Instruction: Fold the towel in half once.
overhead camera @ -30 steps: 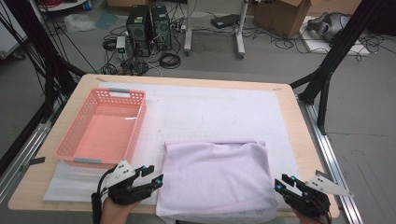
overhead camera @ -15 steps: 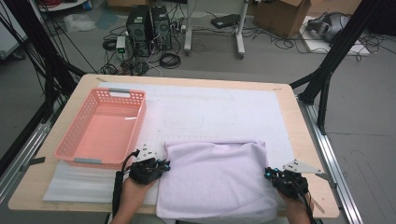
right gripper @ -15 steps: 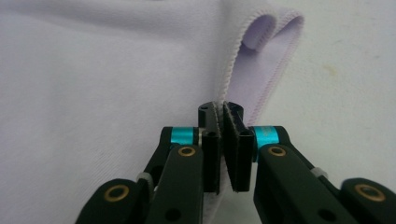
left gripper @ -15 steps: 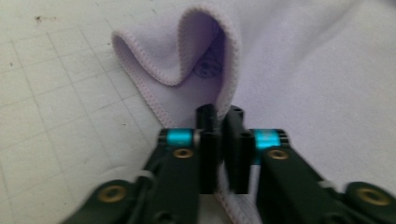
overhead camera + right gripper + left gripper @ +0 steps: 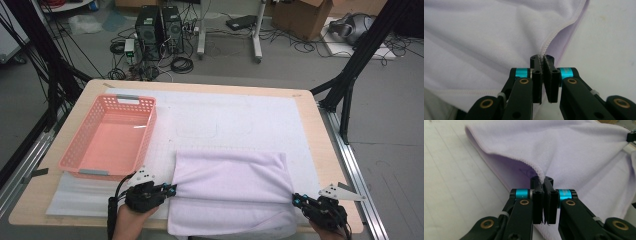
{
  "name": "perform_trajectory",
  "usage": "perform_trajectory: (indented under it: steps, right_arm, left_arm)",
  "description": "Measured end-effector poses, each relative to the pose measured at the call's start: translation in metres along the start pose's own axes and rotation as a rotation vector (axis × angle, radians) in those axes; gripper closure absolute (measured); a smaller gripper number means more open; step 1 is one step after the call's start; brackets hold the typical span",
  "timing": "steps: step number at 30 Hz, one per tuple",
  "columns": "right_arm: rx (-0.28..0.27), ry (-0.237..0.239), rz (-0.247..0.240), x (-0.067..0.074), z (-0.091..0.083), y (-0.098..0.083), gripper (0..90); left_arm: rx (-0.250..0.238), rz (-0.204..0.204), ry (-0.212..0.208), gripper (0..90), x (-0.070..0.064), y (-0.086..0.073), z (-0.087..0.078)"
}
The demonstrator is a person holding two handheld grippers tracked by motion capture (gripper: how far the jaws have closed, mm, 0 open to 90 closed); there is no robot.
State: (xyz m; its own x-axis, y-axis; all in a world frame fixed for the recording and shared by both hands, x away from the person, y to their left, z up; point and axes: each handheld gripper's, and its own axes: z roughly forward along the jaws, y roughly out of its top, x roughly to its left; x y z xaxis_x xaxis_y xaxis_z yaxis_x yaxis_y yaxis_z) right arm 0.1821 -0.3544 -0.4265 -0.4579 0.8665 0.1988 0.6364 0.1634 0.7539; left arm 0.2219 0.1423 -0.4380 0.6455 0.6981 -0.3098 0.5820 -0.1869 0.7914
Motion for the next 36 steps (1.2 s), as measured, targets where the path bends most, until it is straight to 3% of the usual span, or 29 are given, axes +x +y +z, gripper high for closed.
perform_trajectory:
  steps: [2, 4, 6, 8, 11, 14, 18, 22, 23, 25, 27, 28, 30, 36]
  right_arm:
    - [0.006, -0.015, 0.007, 0.001, -0.002, 0.000, 74.8]
    - [-0.033, -0.013, 0.013, -0.001, -0.005, 0.002, 65.0]
    - [-0.106, -0.009, 0.013, -0.004, -0.006, 0.007, 62.9]
    - [-0.134, -0.023, -0.002, -0.007, -0.002, 0.014, 62.4]
    - [-0.116, -0.040, -0.032, -0.013, 0.016, 0.026, 63.1]
    - [-0.105, 0.003, -0.049, -0.021, 0.040, 0.038, 64.1]
    - [-0.032, 0.009, -0.102, -0.024, 0.071, 0.052, 67.7]
    - [0.023, -0.028, -0.110, -0.029, 0.103, 0.064, 69.6]
    - [-0.001, -0.044, -0.117, -0.030, 0.108, 0.067, 72.3]
    - [-0.004, -0.102, -0.138, -0.033, 0.116, 0.074, 74.9]
    - [-0.004, -0.182, -0.178, -0.036, 0.123, 0.081, 69.9]
    - [-0.002, -0.216, -0.170, -0.038, 0.124, 0.084, 67.9]
    - [-0.015, -0.223, -0.142, -0.041, 0.124, 0.086, 65.7]
    - [-0.076, -0.136, -0.100, -0.045, 0.094, 0.076, 55.9]
  left_arm:
    - [-0.016, 0.004, 0.011, 73.2, 0.000, 0.001, -0.001]
    - [-0.040, 0.009, 0.003, 61.7, 0.001, 0.007, -0.001]
    - [-0.067, 0.034, 0.005, 56.0, 0.000, 0.014, -0.001]
    - [-0.090, 0.049, 0.006, 53.8, 0.001, 0.022, 0.002]
    - [-0.103, 0.050, 0.033, 51.5, 0.008, 0.033, 0.013]
    - [-0.095, 0.043, 0.066, 49.4, 0.017, 0.041, 0.027]
    - [-0.064, 0.031, 0.104, 48.2, 0.030, 0.049, 0.047]
    - [-0.041, 0.040, 0.179, 47.0, 0.041, 0.055, 0.064]
    - [-0.048, 0.041, 0.195, 46.6, 0.043, 0.057, 0.067]
    - [-0.050, 0.044, 0.217, 45.2, 0.046, 0.059, 0.073]
    - [-0.050, 0.044, 0.242, 44.6, 0.048, 0.059, 0.077]
    - [-0.043, 0.039, 0.250, 44.5, 0.049, 0.059, 0.079]
    - [-0.024, 0.015, 0.254, 44.1, 0.052, 0.058, 0.080]
    - [0.008, 0.029, 0.233, 41.6, 0.051, 0.057, 0.082]
